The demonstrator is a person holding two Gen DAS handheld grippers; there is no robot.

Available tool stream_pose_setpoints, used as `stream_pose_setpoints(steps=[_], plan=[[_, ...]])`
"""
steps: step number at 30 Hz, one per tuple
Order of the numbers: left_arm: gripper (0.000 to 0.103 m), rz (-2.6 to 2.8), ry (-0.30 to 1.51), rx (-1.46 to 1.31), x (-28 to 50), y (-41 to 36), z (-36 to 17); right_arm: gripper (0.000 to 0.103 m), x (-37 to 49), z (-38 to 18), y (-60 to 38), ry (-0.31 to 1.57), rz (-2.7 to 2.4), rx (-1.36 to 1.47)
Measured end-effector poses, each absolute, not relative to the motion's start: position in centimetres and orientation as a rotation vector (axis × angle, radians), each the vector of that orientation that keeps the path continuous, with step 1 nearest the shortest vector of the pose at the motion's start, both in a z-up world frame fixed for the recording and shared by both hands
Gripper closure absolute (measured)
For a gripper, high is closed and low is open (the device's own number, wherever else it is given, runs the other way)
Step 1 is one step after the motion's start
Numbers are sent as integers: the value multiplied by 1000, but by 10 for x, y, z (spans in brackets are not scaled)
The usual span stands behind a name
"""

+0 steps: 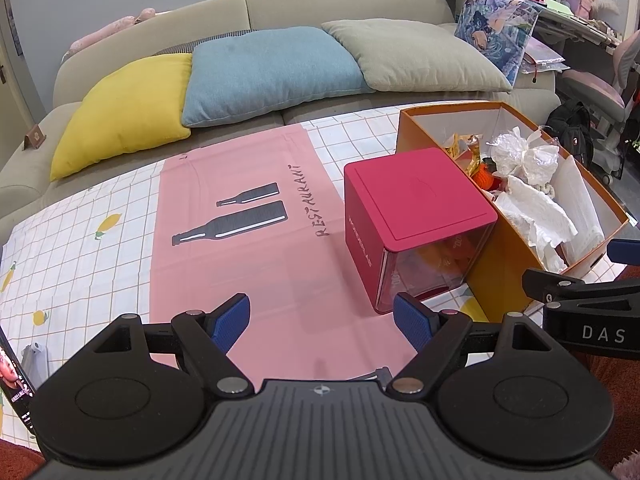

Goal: Organize soft objects

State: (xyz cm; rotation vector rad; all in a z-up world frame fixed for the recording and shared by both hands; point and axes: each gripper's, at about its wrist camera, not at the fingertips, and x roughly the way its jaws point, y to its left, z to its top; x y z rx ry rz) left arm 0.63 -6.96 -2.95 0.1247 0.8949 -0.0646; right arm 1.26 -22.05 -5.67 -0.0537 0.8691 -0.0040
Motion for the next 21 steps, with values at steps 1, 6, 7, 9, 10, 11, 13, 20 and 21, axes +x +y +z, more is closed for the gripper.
stream_pose_setpoints(steps=[1,6,7,9,10,11,13,20,21], plan=[[8,-64,895,125,6,-70,-30,8,13,-57,-220,870,-3,-54],[8,-66,889,126,5,-71,-28,8,13,-56,-221,872,3,-58],[8,-68,889,124,5,-70,-28,8,13,-56,-221,872,3,-58],[8,-71,888,118,5,-70,-28,8,13,-56,-221,871,2,-58],[8,-71,887,119,5,-70,-27,8,12,-56,-221,871,3,-59],[8,-70,886,120,5,-70,-27,8,13,-56,-221,872,2,-58],[8,-69,884,119,4,-70,-27,8,13,-56,-221,872,2,-58],[8,-68,879,110,4,-69,-27,8,12,-56,-220,873,2,-57],[8,-71,879,109,4,-69,-27,8,12,-56,-220,873,2,-58]])
